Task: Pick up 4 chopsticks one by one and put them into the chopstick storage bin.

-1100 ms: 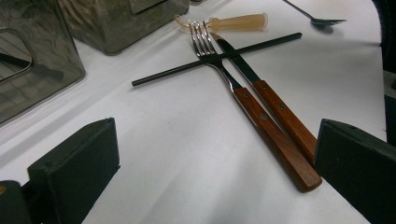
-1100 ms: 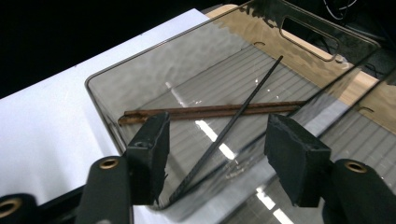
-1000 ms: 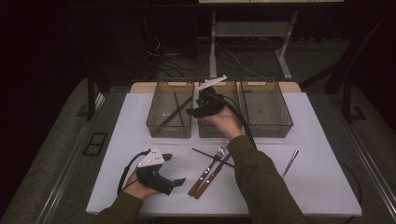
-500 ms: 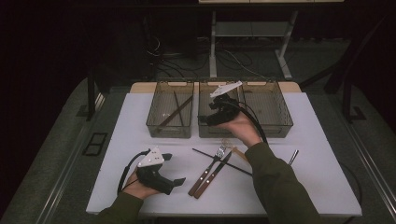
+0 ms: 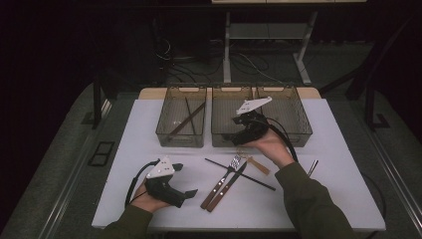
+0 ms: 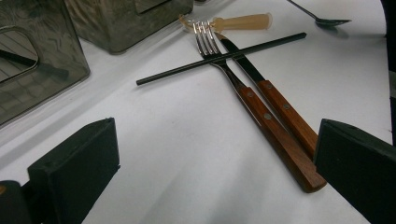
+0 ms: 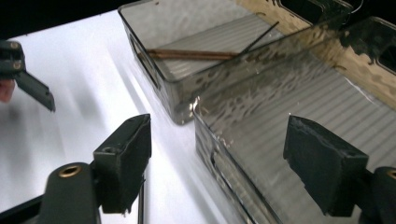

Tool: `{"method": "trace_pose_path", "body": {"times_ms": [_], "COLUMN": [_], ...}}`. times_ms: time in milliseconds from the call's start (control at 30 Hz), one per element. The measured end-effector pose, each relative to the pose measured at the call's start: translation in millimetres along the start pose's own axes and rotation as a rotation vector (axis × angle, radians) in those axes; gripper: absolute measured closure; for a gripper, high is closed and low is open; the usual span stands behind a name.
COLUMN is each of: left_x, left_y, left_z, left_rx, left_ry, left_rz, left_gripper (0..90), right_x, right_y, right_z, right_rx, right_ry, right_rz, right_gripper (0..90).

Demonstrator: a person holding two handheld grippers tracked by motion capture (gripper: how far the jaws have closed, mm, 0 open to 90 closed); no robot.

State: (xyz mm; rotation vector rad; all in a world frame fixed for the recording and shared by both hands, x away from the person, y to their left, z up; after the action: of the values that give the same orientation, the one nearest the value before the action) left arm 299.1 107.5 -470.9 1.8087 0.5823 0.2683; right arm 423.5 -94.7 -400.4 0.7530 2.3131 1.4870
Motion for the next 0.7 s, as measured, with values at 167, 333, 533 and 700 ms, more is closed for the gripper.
{"method": "trace_pose_path", "body": {"times_ms": [167, 333, 533, 700], "left_x": [0.7, 1.2, 0.9, 0.0], "left_y": [-0.5, -0.7, 0.1, -0.1], "left_z": [-0.6, -0.6, -1.4, -0.1], "left_rx": [0.011, 0.012, 0.005, 0.008], "left_ry": [-0.002, -0.003, -0.007, -0.007], "left_rz": [0.007, 0.005, 0.006, 0.006], "left_gripper": [0.0, 0.0, 0.0, 0.0], "right_x": [-0.7, 0.9, 6.5, 11.5], "right_y": [-11.9, -25.6, -46.5, -66.5], "right_z": [-13.3, -25.2, -37.7, -48.3], "right_rx": [-0.005, -0.003, 0.019, 0.045], "right_ry": [0.001, 0.01, 0.013, 0.011], "right_rz": [0.004, 0.004, -0.002, -0.007], "right_gripper": [21.2, 20.9, 20.8, 21.3]}}
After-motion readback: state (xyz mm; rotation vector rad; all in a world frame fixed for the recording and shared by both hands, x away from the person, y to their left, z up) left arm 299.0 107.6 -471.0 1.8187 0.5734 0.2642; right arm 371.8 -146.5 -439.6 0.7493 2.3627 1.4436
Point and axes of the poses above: each handheld gripper's, and its own axes: z roughly forward along the jaws, y roughly out of its top, x roughly to its left, the point moved 7 cm from there along z, roughly forward along the jaws, and after that the axes turned 13 degrees about -x, right-handed, at the moved point
